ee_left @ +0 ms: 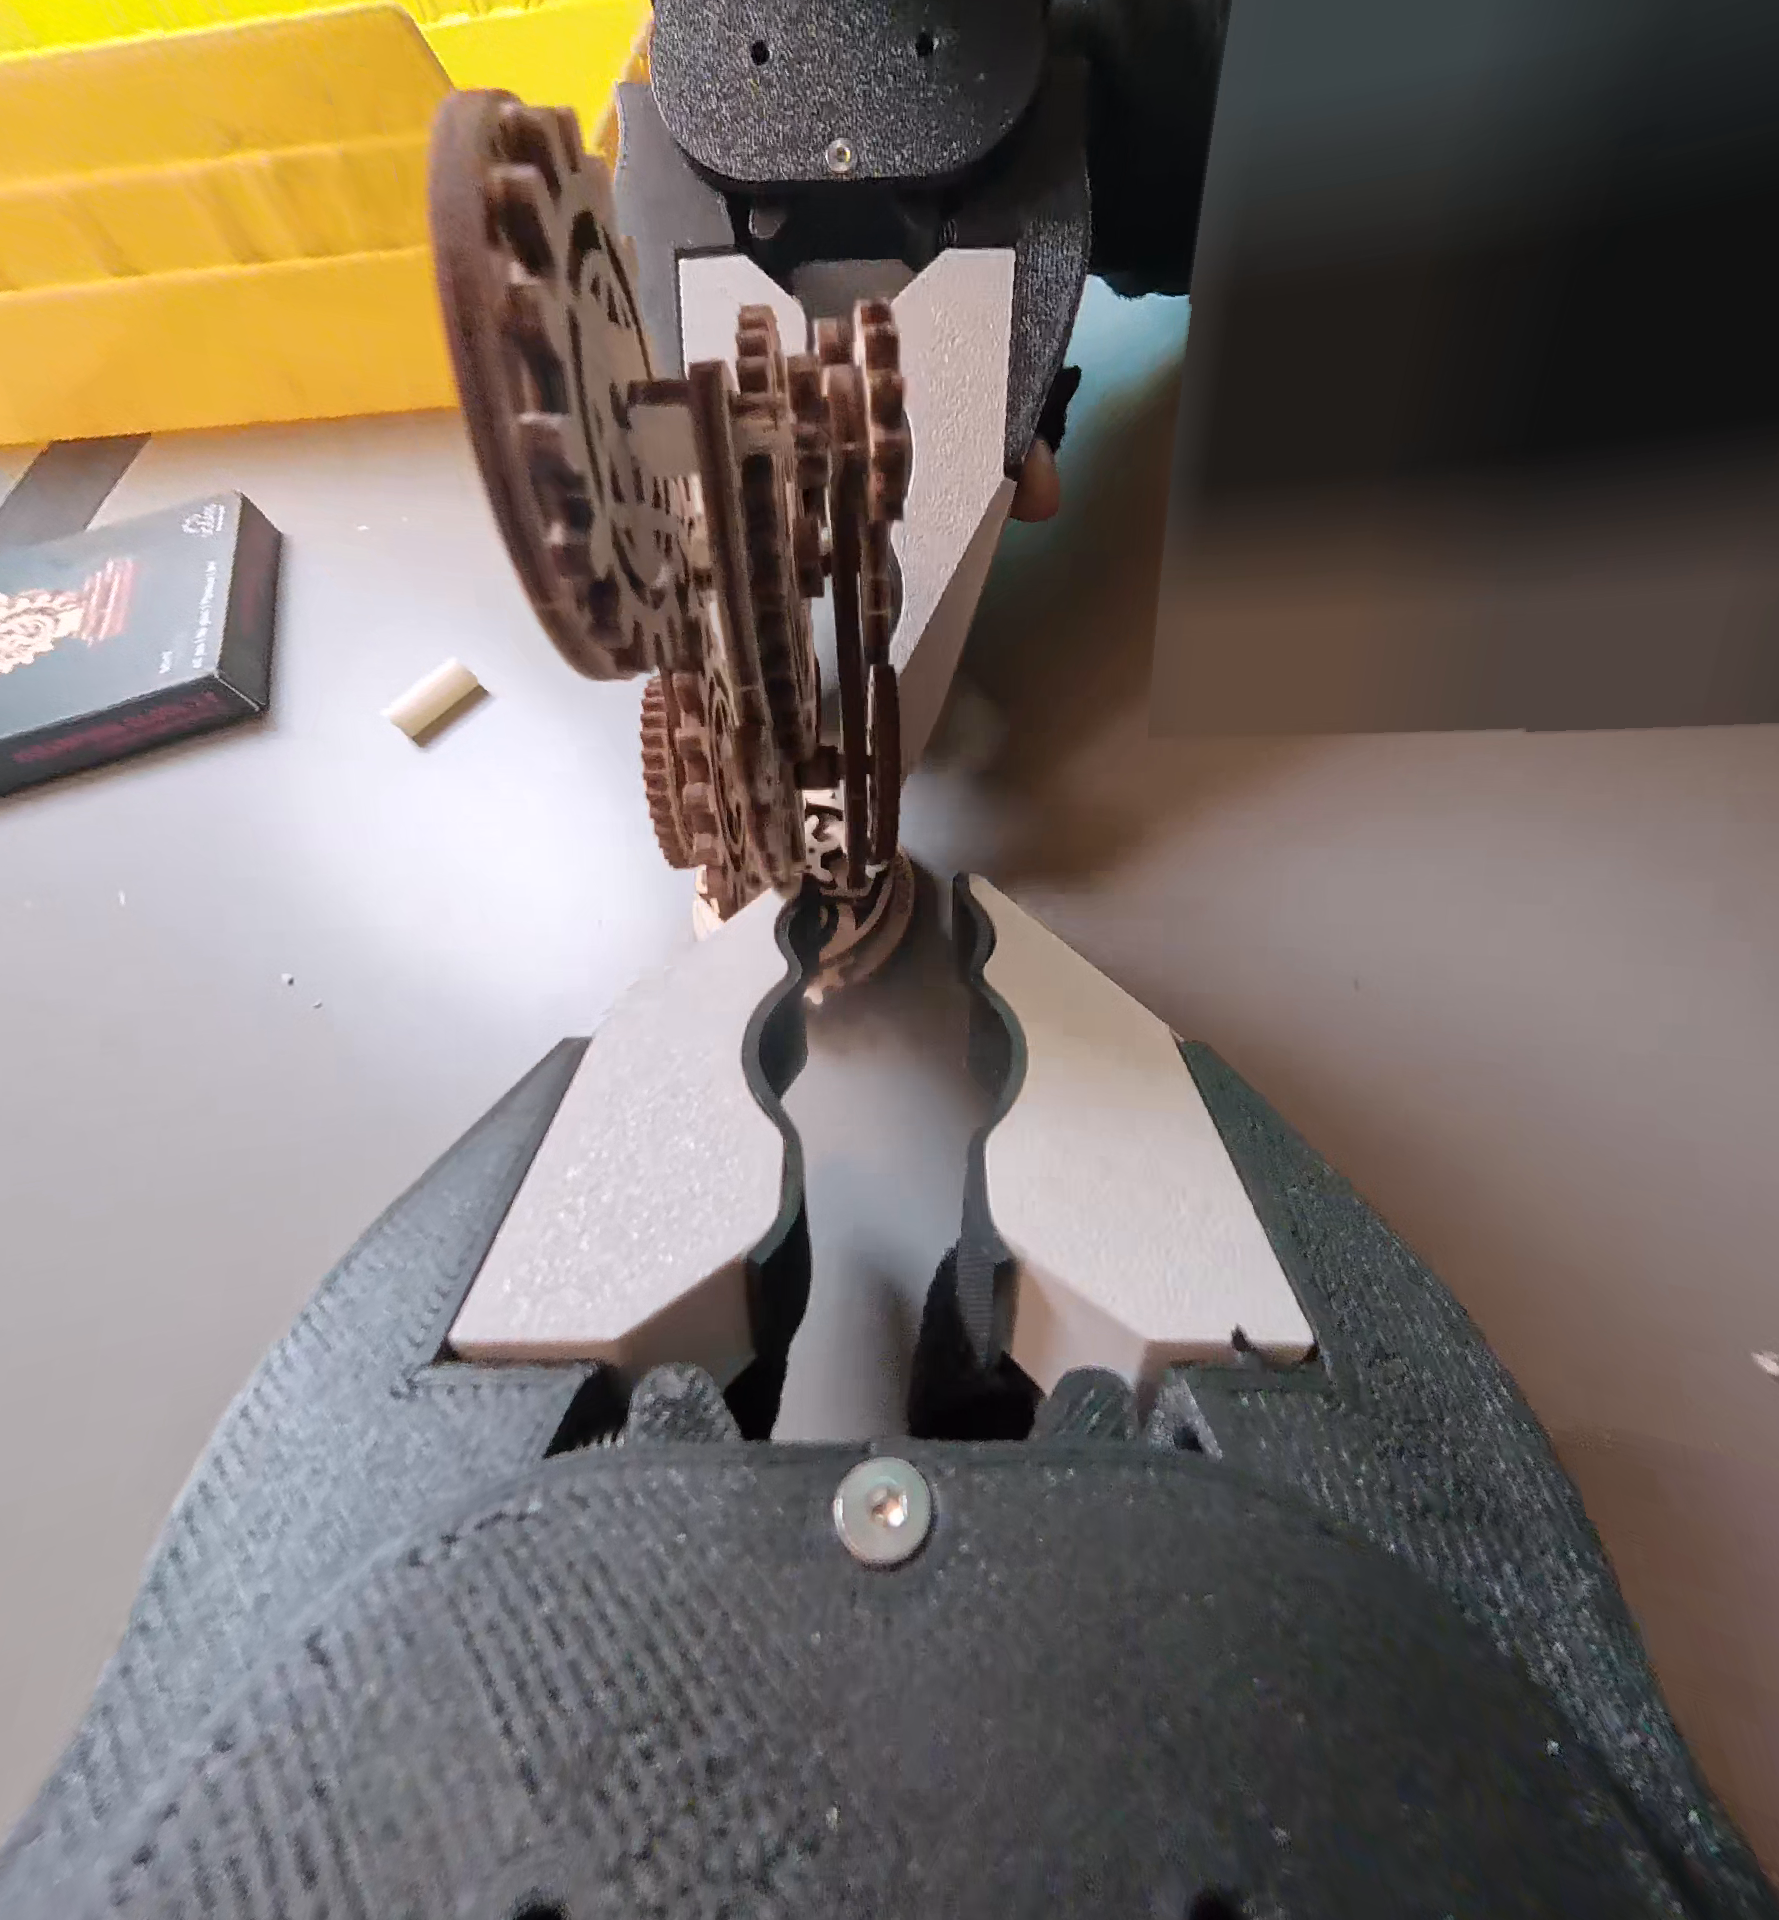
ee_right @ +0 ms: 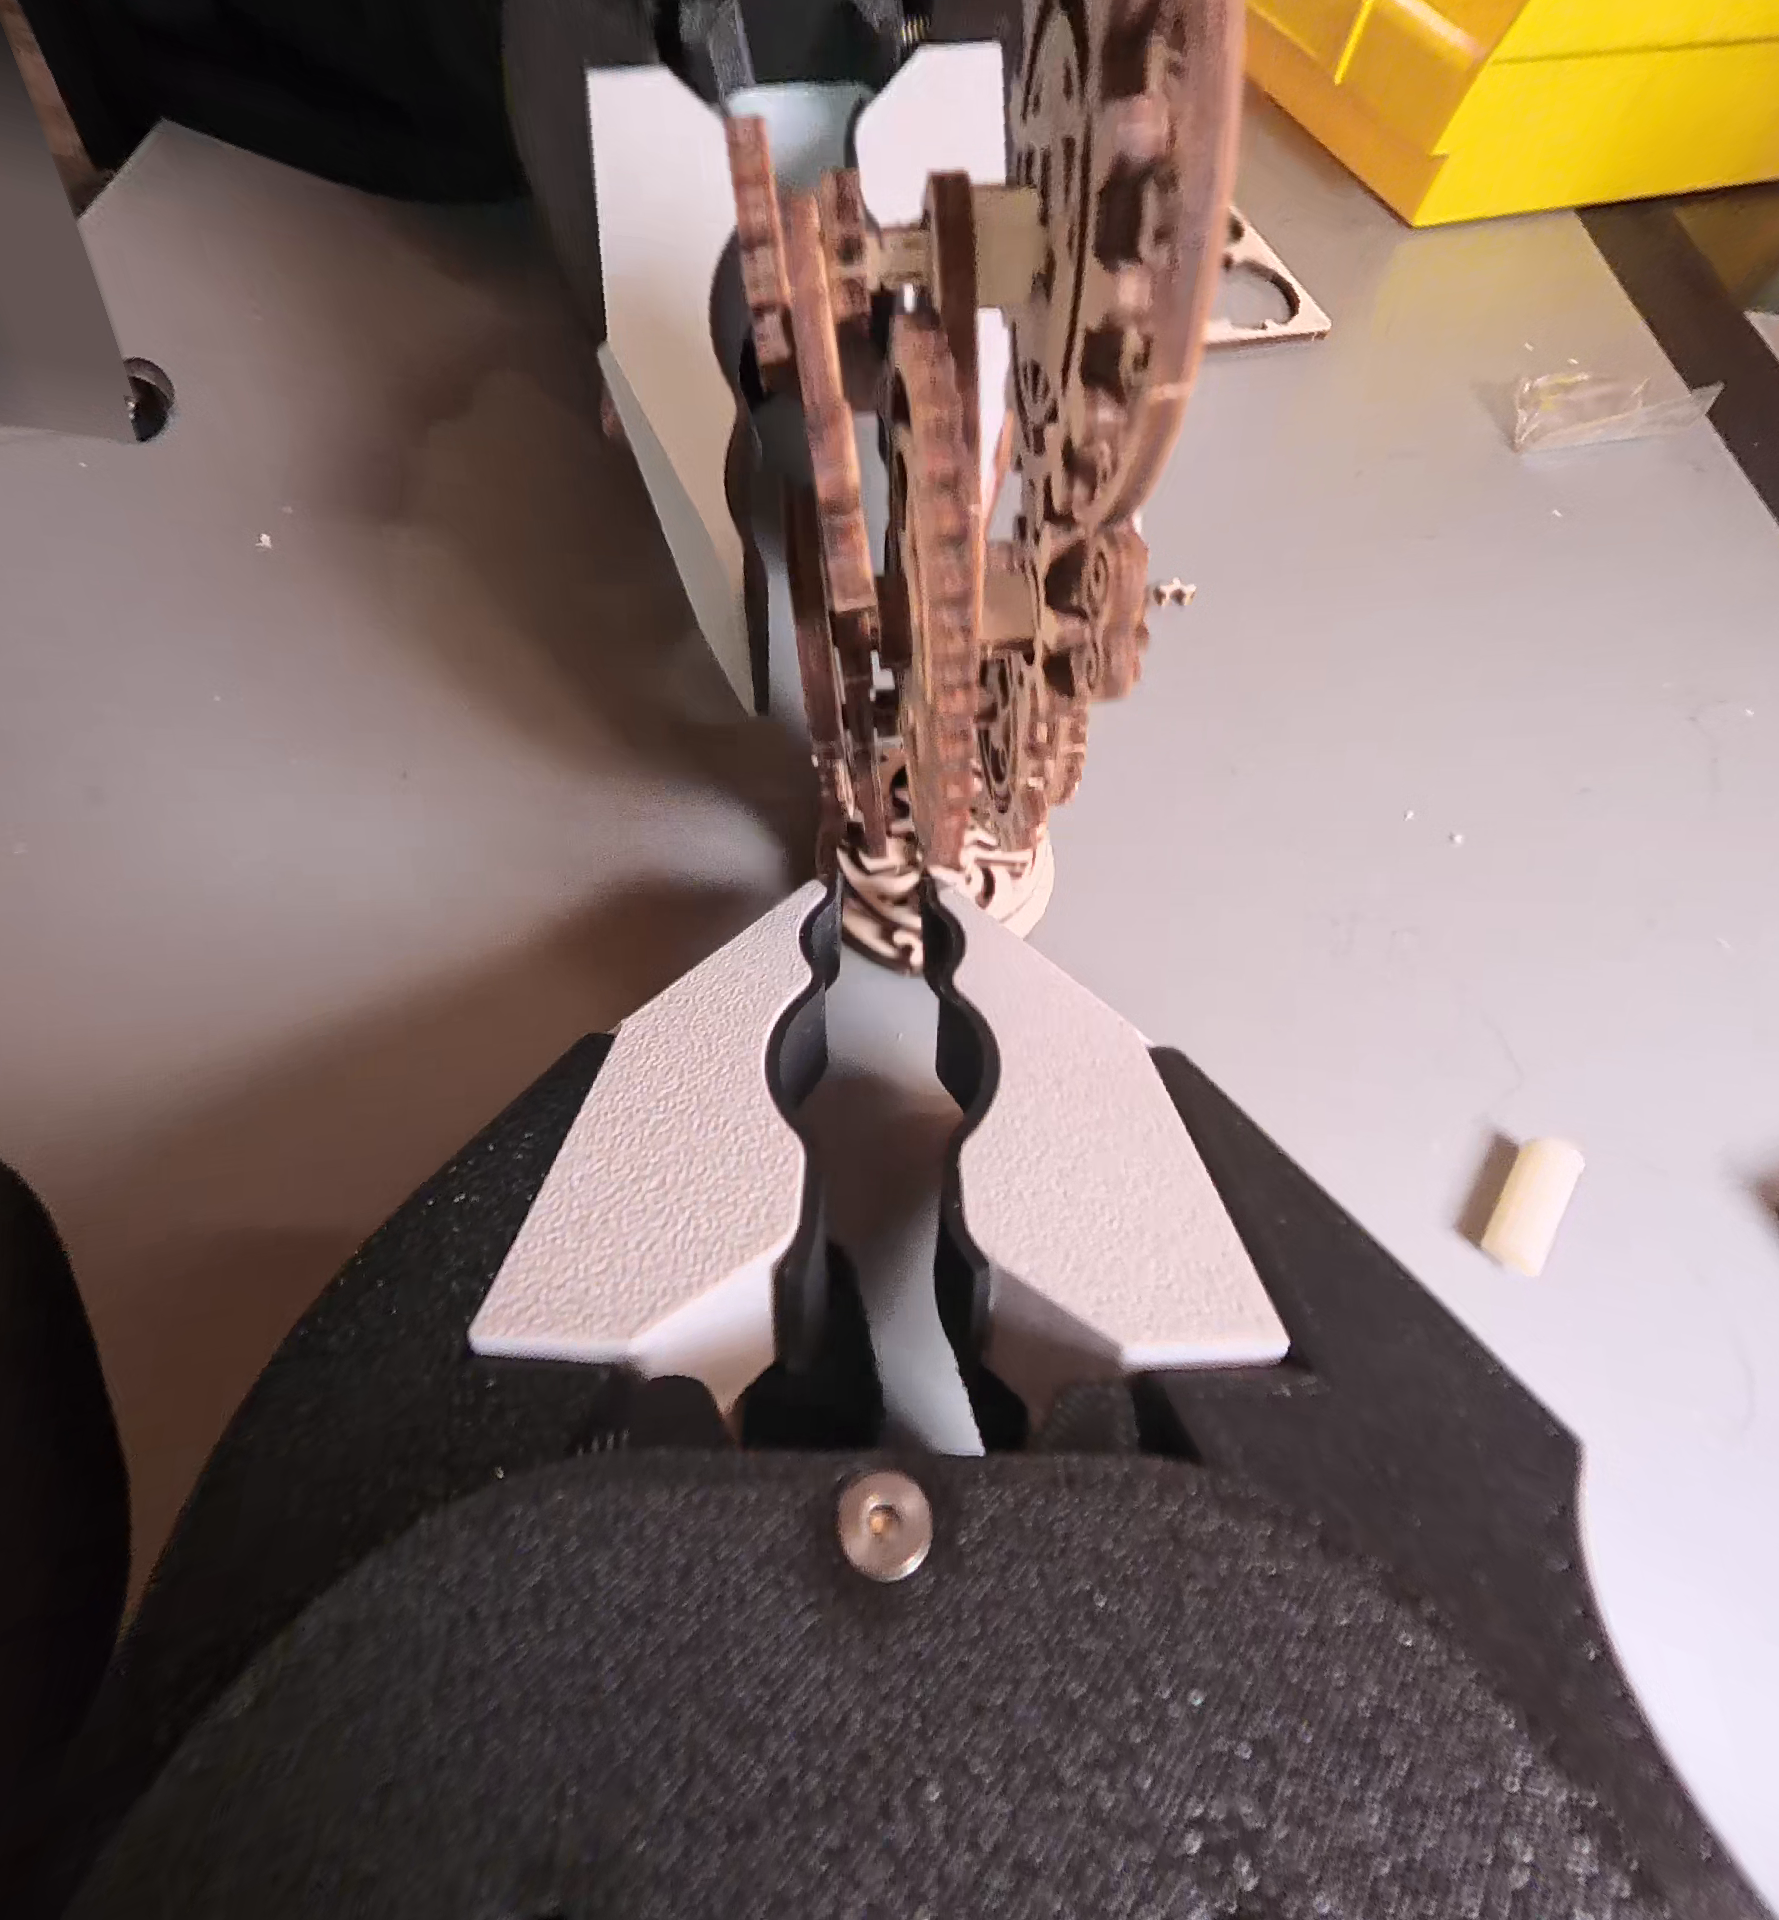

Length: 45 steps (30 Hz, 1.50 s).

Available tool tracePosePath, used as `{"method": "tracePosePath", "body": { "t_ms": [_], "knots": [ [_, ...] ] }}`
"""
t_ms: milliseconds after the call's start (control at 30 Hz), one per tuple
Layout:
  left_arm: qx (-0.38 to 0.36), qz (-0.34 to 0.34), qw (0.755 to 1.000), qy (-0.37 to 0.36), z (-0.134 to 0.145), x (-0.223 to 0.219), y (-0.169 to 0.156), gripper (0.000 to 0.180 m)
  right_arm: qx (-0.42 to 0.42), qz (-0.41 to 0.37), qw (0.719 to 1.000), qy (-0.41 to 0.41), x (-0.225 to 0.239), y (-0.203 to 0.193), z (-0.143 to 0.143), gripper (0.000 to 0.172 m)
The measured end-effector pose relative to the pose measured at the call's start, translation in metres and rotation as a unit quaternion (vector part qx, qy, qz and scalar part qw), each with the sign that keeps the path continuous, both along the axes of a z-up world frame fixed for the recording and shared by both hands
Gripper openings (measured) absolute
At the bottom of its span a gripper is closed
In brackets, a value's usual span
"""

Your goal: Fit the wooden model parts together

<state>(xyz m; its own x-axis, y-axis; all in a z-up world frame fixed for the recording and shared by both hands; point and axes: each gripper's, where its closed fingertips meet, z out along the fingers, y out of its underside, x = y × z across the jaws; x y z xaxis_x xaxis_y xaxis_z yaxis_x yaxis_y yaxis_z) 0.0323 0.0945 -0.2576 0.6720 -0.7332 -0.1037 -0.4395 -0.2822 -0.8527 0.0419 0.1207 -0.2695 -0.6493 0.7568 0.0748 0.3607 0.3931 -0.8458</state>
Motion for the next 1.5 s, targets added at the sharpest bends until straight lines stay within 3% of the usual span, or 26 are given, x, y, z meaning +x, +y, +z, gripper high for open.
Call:
{"method": "tracePosePath", "body": {
  "t_ms": [200,367,567,900,967,1267,1500],
  "knots": [
    [-0.018,0.019,1.000,0.003,-0.001,-0.023,-0.005,0.022,-0.021,-0.036,0.999,-0.001,0.017,0.020,0.006,0.016],
    [0.017,0.050,0.998,-0.040,0.020,-0.033,0.013,0.021,-0.043,-0.082,0.994,0.049,0.005,0.044,0.028,0.014],
    [0.020,0.026,0.998,-0.045,0.022,-0.023,0.016,0.021,-0.032,-0.056,0.998,0.028,-0.013,0.032,0.013,0.014],
    [0.033,0.004,0.998,-0.052,0.028,-0.011,0.019,0.020,-0.028,-0.040,0.998,0.033,-0.020,0.034,0.014,0.008],
    [0.037,0.012,0.998,-0.046,0.026,-0.014,0.022,0.012,-0.035,-0.035,0.998,0.031,-0.019,0.033,0.014,0.008],
    [0.020,0.044,0.999,-0.023,0.012,-0.031,0.029,0.007,-0.017,-0.044,0.999,0.006,-0.017,0.033,0.005,0.009],
    [-0.030,0.014,0.999,-0.014,-0.010,-0.031,0.014,0.021,0.031,-0.051,0.998,-0.021,-0.016,0.031,-0.009,0.009]
  ]
}}
